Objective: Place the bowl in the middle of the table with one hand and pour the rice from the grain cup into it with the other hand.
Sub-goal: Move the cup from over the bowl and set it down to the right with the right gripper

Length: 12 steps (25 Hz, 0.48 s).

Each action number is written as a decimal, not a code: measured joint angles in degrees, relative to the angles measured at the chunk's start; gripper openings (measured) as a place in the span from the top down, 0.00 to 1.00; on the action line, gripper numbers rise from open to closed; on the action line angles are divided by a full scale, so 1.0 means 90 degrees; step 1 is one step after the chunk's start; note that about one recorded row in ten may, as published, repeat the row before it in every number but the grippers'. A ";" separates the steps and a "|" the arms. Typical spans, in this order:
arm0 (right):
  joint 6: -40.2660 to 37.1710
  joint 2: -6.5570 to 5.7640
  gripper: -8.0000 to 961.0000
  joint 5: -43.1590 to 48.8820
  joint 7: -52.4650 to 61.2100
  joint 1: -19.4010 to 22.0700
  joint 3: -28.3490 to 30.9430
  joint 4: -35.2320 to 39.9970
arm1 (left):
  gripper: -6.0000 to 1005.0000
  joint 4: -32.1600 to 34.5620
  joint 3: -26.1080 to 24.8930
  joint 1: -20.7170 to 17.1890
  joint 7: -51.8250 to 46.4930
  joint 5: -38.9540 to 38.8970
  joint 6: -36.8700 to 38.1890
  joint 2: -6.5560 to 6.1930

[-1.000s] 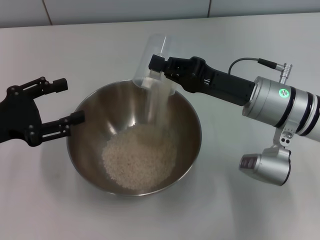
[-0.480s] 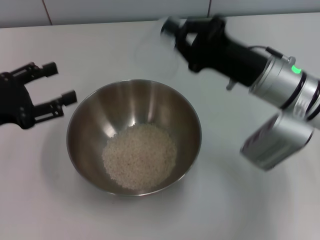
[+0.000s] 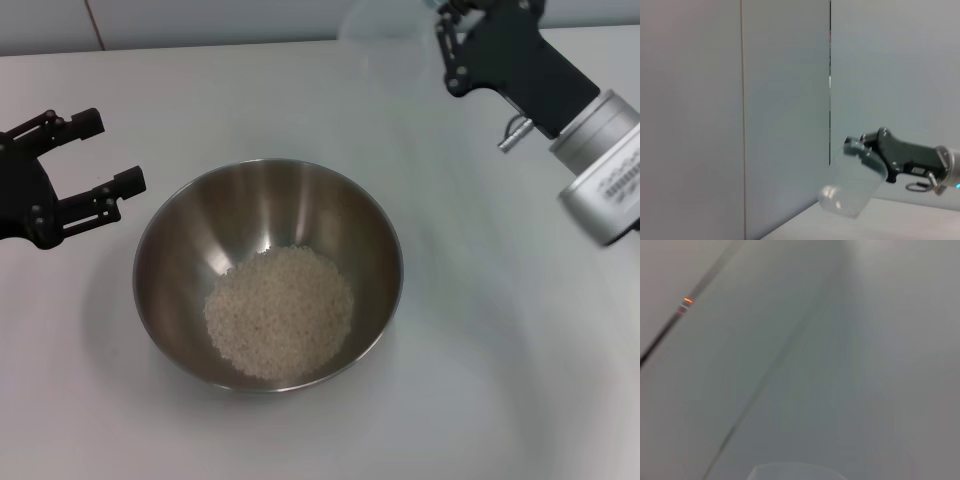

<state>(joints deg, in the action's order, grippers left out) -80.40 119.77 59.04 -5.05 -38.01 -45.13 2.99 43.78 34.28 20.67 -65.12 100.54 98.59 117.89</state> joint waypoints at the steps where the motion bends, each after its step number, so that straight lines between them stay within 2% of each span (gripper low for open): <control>1: 0.0205 -0.0006 0.88 -0.0030 0.0475 0.0063 0.0064 0.0002 | 0.20 -0.0003 0.0000 0.0009 0.0001 0.0000 0.0018 0.0001; 7: 0.0952 -0.0031 0.87 -0.0056 0.2133 0.0331 0.0112 0.0002 | 0.20 0.0007 0.0002 0.0041 0.0013 0.0000 0.0035 0.0005; 12: 0.1632 -0.0043 0.87 0.0036 0.3016 0.0489 -0.0020 0.0000 | 0.20 0.0011 0.0033 0.0083 0.0034 -0.0001 0.0038 0.0006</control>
<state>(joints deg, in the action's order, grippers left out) -65.71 119.38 59.35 22.09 -33.61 -45.31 2.99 43.88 34.58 21.42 -64.82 100.53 98.93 117.95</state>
